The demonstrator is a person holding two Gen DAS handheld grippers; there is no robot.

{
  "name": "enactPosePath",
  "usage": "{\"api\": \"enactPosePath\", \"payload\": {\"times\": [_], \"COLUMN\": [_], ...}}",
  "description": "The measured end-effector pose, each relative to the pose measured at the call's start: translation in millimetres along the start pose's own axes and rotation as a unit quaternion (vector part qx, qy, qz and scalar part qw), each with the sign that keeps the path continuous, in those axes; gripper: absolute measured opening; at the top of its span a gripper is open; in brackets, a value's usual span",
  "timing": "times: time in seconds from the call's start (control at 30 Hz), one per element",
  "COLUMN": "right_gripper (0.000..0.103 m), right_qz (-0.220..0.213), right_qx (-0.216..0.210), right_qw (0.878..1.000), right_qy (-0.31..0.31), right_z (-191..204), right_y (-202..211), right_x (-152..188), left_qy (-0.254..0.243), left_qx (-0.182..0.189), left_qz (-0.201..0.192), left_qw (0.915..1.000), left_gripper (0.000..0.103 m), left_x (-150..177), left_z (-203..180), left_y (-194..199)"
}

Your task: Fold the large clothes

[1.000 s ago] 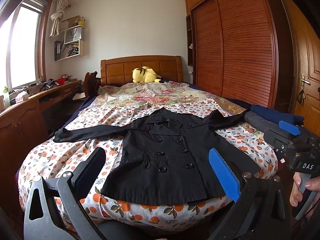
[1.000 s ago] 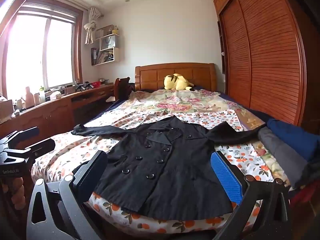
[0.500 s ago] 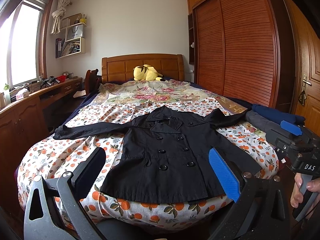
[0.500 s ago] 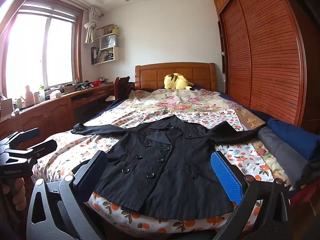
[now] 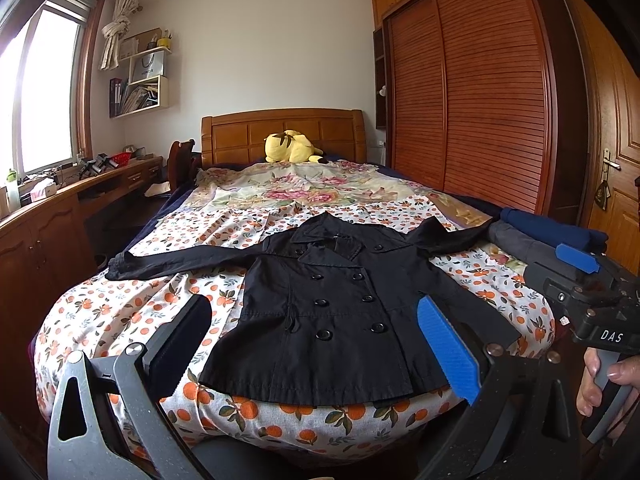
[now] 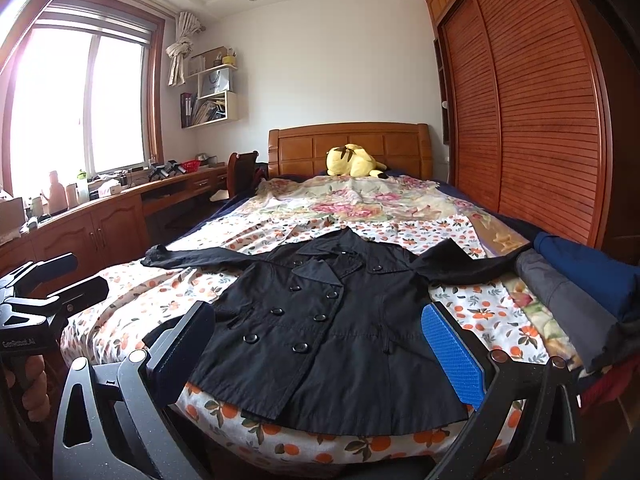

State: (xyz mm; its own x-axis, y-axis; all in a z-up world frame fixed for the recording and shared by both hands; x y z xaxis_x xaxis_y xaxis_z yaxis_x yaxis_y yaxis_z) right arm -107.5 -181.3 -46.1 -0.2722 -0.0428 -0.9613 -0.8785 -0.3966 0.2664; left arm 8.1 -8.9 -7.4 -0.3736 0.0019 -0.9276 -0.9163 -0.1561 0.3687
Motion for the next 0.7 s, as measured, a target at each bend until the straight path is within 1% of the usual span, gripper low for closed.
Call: {"api": "enactPosePath", "payload": {"times": [0.7], "right_gripper": [0.103], "right_qz": [-0.007], "right_qx": [-0.004], "right_qw": [1.0], "right_qy": [0.002], "right_z": [0.5], "right_y": [1.8], "right_x": [0.8], "left_qy": [-0.001], "left_qx": [0.0], "left_qz": [-0.001], "left_qw": [1.0], "left_gripper": [0.103], "left_x": [-0.1], "left_z": [-1.1], "left_y": [1.6]}}
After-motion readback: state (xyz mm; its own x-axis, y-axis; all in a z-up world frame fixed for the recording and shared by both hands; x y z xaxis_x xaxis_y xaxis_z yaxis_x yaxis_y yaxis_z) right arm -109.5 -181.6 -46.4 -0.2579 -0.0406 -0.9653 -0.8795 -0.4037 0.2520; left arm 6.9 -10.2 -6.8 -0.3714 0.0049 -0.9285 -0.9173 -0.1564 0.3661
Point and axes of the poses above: each gripper's, at about its wrist camera, not at the fingertips, and y roughly against the way its jaws point, z to its left, x to its underside, the point moved 1 cm from there along -y, roughly the way its jaws point, and after that the axes turned 9 degrees about -x, right-handed, at the moved point
